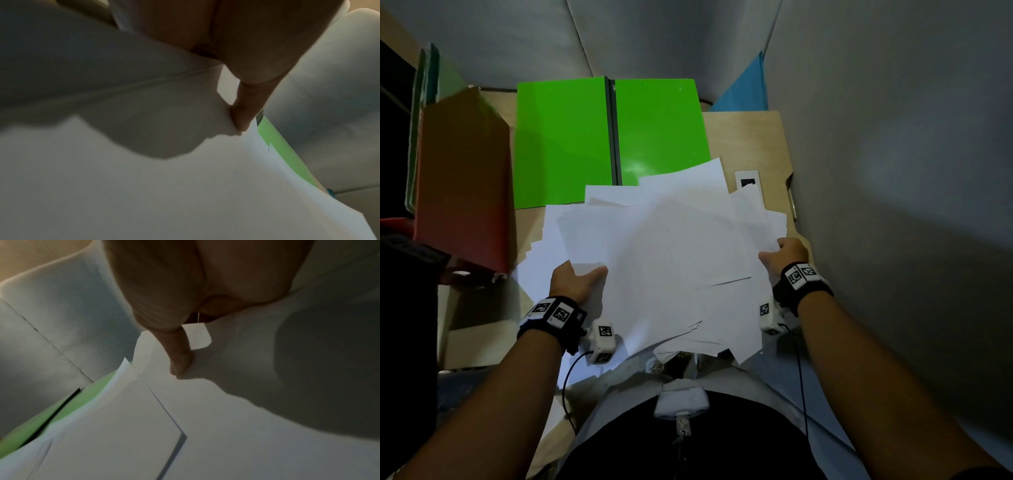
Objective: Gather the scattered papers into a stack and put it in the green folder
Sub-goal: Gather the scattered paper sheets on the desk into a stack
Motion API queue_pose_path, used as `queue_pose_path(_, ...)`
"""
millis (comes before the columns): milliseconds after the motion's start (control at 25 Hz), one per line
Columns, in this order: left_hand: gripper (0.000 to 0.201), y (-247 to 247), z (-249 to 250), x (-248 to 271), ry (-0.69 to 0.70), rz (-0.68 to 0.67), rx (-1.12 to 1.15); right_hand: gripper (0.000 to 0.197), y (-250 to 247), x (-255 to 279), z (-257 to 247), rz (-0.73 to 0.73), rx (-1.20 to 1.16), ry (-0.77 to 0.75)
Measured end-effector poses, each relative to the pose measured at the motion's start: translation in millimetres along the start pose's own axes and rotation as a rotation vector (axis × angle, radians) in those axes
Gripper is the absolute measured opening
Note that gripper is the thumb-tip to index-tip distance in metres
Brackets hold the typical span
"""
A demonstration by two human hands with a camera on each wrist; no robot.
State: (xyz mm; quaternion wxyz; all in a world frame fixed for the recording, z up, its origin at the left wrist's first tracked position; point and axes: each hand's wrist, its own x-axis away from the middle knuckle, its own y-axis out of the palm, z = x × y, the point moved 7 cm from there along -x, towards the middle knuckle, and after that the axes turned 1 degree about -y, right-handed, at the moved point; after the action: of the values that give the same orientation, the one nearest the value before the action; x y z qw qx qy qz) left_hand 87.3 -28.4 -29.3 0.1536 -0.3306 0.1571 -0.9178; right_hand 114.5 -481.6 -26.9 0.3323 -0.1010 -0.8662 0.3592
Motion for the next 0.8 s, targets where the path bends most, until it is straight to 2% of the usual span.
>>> queue_pose_path(120, 0.027, -2, -2, -1, 0.003, 0.013, -0.004, 0.021, -11, -2, -8, 0.039, 0.028, -0.066)
queue_pose_path(320, 0.021, -2, -2, 5, 0.008, 0.011, 0.012, 0.01, -18, 3, -18, 0.103, 0.119, -0.125)
queue_pose_path(400, 0.022, -3, 0, 6, 0.02, 0.02, -0.004, 0.018, -24, 7, -22, 0.167, 0.156, -0.13)
queue_pose_path(520, 0.027, -6, -2, 7, 0.012, 0.041, -0.015, 0.023, -47, 13, -30, 0.302, 0.207, -0.132)
queue_pose_path(640, 0.022, -8, -3, 9, 0.005, 0.039, 0.003, 0.025, -77, 17, -41, 0.375, 0.213, -0.134)
queue_pose_path(800, 0.036, -12, -12, 4, -0.03, 0.043, 0.004, 0.028, -118, 31, -65, 0.483, 0.138, -0.268)
